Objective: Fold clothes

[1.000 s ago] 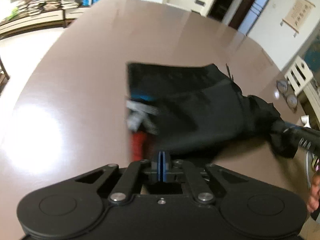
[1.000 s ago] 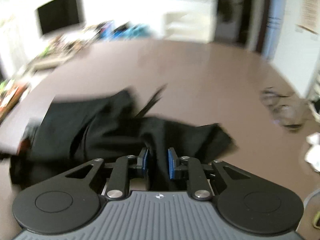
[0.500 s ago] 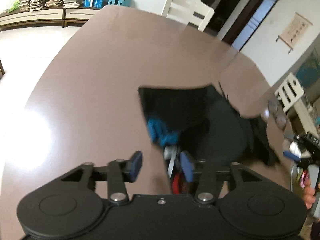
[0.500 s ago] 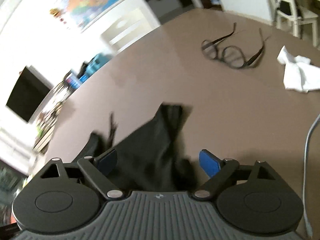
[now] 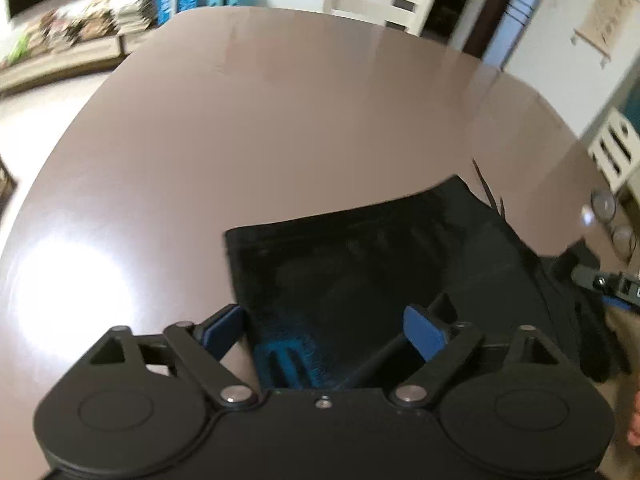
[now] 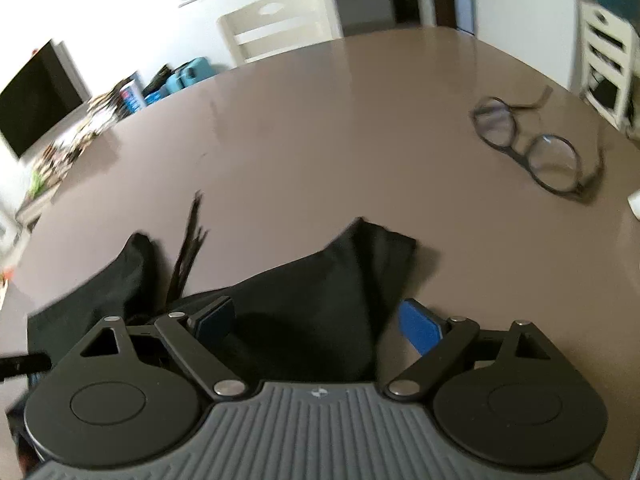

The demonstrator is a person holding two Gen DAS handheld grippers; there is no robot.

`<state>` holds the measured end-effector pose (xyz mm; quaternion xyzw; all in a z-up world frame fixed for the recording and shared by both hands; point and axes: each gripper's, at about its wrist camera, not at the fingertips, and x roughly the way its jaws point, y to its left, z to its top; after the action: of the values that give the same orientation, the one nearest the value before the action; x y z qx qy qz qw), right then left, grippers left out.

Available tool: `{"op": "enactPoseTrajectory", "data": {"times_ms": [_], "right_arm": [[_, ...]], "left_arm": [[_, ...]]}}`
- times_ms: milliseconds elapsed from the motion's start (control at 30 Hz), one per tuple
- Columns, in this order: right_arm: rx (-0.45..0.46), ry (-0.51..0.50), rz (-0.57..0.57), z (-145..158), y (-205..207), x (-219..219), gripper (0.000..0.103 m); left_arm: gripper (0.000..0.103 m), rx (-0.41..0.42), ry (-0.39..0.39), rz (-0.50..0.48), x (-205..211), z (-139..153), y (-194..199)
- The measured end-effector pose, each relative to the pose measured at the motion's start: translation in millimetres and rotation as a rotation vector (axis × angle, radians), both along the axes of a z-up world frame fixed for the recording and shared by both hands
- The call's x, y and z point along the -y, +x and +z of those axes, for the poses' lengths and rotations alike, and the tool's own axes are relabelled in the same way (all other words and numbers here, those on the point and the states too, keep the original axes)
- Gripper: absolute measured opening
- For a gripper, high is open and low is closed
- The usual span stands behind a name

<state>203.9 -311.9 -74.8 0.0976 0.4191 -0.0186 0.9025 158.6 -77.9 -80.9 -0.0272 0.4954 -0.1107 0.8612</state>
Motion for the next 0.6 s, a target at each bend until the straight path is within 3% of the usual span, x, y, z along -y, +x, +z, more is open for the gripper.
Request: {"op": "enactPoseTrajectory", "data": {"times_ms": [33, 67, 100, 133, 167, 200, 367, 600], "right_arm": [[0.008, -0.028, 0.023, 1.3, -2.4, -6.5, 0.073], [0.016, -0.056, 0.047, 2.6, -4.9, -13.0, 0.056], [0.022, -0.077, 0.066, 3.0, -6.6, -18.2, 0.047], [0.027, -0.087, 0.078, 3.2, -7.5, -21.2, 0.036], [0.031, -0.084, 0.086, 3.5, -7.9, -22.7, 0.031], [0.035, -0.074, 0.093, 3.5, -8.2, -23.6, 0.030], [0.065, -0.030, 0.085, 17.1, -19.3, -23.7, 0.019], [0.261, 0.028, 0.154, 75.8, -71.9, -22.8, 0.013]], "left_arm": [[0.090, 0.008, 0.009, -0.013, 4.8, -0.8, -0.5], [0.086, 0.017, 0.018, -0.025, 9.7, -1.6, -1.0], [0.079, 0.025, 0.028, -0.038, 14.5, -2.3, -1.5], [0.060, 0.036, 0.046, -0.057, 19.6, -1.8, -2.5], [0.031, 0.047, 0.064, -0.076, 24.6, -1.2, -3.5], [0.011, 0.035, 0.038, -0.111, 28.8, 1.6, -4.1], [0.009, 0.057, -0.007, -0.186, 40.6, 16.3, -14.5], [0.009, 0.214, -0.126, -0.190, 23.6, 73.6, -52.2]]}}
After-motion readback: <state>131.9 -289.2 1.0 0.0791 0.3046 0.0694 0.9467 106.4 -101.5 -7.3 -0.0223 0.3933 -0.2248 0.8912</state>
